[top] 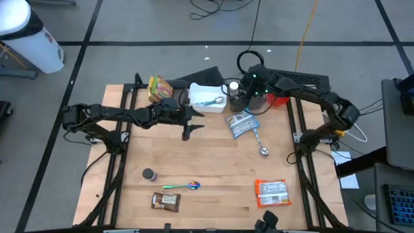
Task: Pick & Place Food Item
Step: Adjust the green seasoning bottle in the black bin
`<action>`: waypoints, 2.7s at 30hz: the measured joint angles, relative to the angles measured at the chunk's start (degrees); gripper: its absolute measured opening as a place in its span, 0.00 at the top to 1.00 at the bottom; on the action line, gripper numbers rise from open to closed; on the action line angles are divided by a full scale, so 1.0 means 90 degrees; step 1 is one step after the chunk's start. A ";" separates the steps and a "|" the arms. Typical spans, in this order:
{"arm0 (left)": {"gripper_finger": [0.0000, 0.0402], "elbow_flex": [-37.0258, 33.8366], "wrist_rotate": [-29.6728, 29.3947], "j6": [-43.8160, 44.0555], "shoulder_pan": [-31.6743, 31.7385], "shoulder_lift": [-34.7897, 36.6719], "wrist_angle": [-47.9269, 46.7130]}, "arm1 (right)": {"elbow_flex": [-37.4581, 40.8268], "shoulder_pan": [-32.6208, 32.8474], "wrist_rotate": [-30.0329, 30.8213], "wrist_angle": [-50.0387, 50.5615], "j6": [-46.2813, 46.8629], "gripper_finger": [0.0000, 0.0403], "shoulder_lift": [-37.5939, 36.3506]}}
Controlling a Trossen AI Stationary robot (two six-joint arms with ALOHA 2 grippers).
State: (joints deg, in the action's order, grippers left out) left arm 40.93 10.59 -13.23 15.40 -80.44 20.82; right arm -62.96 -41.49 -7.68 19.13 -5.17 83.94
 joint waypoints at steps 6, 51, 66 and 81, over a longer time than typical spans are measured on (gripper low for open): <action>0.44 0.0002 -0.0058 0.0167 0.0084 0.0366 -0.0015 | -0.0002 0.0089 0.1038 0.0178 -0.0007 0.44 -0.0439; 0.44 0.0005 0.0508 0.0356 0.0065 0.0313 -0.0148 | -0.0010 -0.2091 -0.1505 -0.0672 0.0205 0.31 0.0779; 0.44 0.0005 0.0586 0.0368 -0.0018 0.0310 -0.0198 | -0.0010 -0.2089 -0.1842 -0.0831 0.0295 0.27 0.1192; 0.44 0.0002 0.0649 0.0362 -0.0025 0.0313 -0.0299 | -0.0010 -0.2089 -0.1855 -0.0859 0.0031 0.44 0.1278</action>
State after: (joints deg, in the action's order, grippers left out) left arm 40.95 16.43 -9.98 15.18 -77.63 18.13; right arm -63.05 -60.29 -24.38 11.40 -4.89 95.44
